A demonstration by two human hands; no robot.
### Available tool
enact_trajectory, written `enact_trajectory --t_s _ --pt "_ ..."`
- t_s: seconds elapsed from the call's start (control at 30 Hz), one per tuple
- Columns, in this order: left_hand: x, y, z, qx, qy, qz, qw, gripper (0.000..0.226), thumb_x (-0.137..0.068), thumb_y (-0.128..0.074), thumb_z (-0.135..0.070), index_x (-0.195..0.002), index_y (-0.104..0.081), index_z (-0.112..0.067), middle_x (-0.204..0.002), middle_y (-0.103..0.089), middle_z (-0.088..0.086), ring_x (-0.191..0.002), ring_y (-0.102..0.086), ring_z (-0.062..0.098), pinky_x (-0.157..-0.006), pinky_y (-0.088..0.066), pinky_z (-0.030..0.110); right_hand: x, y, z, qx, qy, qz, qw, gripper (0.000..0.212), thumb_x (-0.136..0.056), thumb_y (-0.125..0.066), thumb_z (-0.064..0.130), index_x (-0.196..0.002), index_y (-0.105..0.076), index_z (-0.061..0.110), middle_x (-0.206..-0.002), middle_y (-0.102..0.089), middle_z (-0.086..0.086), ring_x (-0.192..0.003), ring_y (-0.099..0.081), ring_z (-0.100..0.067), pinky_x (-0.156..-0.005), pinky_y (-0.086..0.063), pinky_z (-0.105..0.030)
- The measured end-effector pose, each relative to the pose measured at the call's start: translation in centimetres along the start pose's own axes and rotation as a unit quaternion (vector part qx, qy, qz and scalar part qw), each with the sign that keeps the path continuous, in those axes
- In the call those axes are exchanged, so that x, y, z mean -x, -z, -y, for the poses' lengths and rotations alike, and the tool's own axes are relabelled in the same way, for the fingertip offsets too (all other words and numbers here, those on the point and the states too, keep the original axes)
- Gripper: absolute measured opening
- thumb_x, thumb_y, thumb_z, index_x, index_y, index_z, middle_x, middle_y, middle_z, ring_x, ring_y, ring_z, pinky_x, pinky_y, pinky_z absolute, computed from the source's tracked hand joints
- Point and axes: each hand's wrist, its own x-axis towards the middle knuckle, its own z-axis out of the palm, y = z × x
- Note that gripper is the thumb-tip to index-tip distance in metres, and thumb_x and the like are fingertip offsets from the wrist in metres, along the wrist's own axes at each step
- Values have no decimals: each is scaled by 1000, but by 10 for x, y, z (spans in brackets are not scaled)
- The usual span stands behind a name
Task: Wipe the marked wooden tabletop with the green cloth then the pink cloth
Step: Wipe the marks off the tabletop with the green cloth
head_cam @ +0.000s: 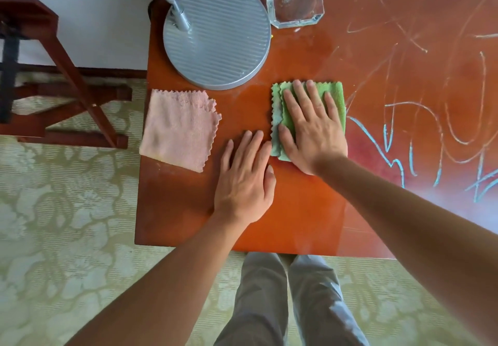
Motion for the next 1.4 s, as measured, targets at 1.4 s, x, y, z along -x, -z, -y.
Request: enact_trajectory --t_s 1.4 --pt "0 -4 -1 4 12 -27 1000 53 -100 -42 -30 -146 -49 -4 -154 -47 15 -148 -38 28 -123 -25 51 -72 15 7 8 15 22 1000 72 -102 -10 54 -164 -8 17 -171 -3 -3 -158 6 -23 -127 4 -48"
